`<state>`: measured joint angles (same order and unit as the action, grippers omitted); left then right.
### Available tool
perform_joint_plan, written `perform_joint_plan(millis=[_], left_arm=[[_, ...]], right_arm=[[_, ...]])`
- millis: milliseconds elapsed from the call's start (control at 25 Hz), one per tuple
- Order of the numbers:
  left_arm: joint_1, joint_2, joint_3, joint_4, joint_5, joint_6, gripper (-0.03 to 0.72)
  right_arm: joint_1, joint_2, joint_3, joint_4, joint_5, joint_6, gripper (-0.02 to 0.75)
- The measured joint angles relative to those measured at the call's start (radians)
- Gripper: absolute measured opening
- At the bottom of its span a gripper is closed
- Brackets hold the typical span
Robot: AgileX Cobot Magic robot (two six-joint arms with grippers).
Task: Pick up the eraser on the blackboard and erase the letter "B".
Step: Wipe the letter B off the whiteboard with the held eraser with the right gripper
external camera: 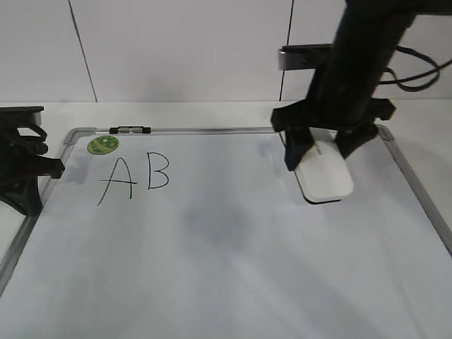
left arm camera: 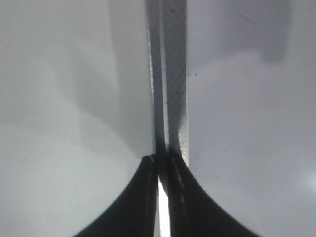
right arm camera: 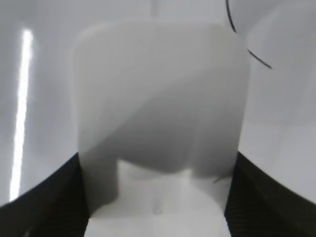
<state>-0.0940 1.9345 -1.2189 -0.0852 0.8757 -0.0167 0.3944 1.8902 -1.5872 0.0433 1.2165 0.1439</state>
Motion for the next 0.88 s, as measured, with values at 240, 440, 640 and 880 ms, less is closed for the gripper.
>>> perform_joint_plan(millis=[240,440,640,880], left_arm=[[0.0,0.0,-0.002,0.0,0.003,0.0,0.019],[0.0,0.0,-0.002,0.0,0.012,0.0,0.019],[0.0,0.0,-0.002,0.0,0.029,0.0,0.019],[0.0,0.0,-0.002,0.0,0.039,0.0,0.019]], right_arm=[[0.07,0.186,-0.24,0.002,0.004,0.0,0.543],[0.113,0.316,-0.418,0.002,0.007,-0.002,0.543],[0.153,0.43,-0.575,0.002,0.01,-0.02,0.543],[0.172,0.537,-0.705,0.005,0.011,-0.029,0.543]])
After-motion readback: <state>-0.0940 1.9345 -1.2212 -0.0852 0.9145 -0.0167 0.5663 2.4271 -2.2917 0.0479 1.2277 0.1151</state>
